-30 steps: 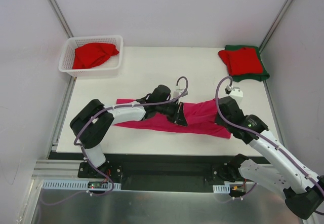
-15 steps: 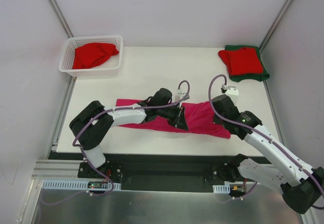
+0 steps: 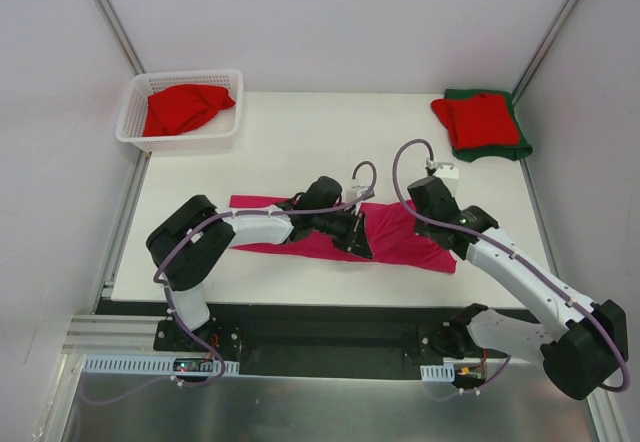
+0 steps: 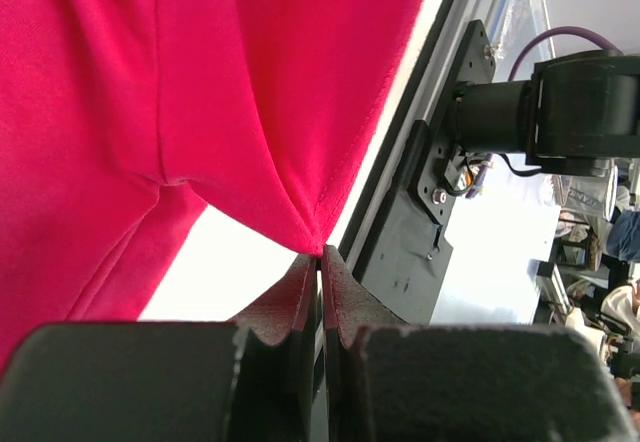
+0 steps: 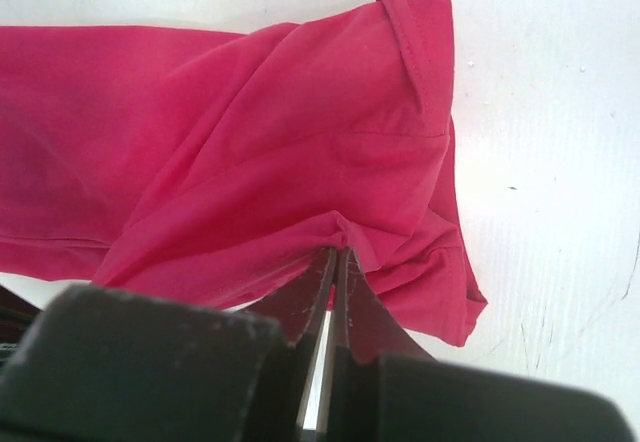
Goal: Fold and stack the t-shirts
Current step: Fold the other side of the tshirt into a rectangle
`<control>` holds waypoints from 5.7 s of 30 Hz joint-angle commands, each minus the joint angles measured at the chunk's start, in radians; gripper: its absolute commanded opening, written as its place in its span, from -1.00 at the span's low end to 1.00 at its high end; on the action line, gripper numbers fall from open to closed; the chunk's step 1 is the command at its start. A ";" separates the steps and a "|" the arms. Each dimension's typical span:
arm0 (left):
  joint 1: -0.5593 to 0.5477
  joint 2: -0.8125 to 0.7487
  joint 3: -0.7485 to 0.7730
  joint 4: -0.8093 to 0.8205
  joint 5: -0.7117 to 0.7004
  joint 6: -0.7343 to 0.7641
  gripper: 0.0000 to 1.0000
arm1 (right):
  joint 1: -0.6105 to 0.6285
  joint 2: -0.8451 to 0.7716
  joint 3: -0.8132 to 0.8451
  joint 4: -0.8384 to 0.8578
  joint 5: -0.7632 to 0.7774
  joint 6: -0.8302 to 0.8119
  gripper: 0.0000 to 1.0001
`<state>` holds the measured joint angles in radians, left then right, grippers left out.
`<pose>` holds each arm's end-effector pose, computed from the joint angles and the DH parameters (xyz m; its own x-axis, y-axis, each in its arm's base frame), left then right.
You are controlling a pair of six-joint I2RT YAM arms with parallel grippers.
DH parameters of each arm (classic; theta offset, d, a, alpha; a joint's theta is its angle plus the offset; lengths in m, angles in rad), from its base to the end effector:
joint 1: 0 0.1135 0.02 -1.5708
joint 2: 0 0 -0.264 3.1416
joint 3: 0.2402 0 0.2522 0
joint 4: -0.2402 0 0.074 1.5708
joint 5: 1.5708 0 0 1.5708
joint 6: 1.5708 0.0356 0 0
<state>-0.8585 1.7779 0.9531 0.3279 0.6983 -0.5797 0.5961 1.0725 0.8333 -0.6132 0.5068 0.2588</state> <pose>0.2269 -0.2977 0.1844 -0.7805 0.2620 -0.5676 0.6234 0.2586 -0.7379 0.1878 0.1065 0.2665 -0.6602 -0.1775 -0.7298 -0.0595 0.9810 -0.1848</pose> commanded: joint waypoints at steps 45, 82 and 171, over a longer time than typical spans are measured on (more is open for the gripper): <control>-0.023 -0.190 -0.125 -0.076 0.067 -0.040 -1.00 | -0.139 -0.293 0.081 -0.307 -0.183 -0.033 -0.98; -0.048 0.120 0.079 -0.001 0.147 -0.069 -1.00 | -0.139 0.070 0.136 -0.111 -0.212 -0.124 -0.98; 0.303 -0.466 -0.074 -0.291 -0.286 0.058 0.51 | -0.110 0.089 -0.146 0.239 -0.406 -0.055 -0.98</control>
<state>-0.6052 1.3617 0.9291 0.1001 0.4904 -0.5388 0.4648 1.1362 0.7097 -0.4927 0.1612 0.1585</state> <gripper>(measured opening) 0.758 0.015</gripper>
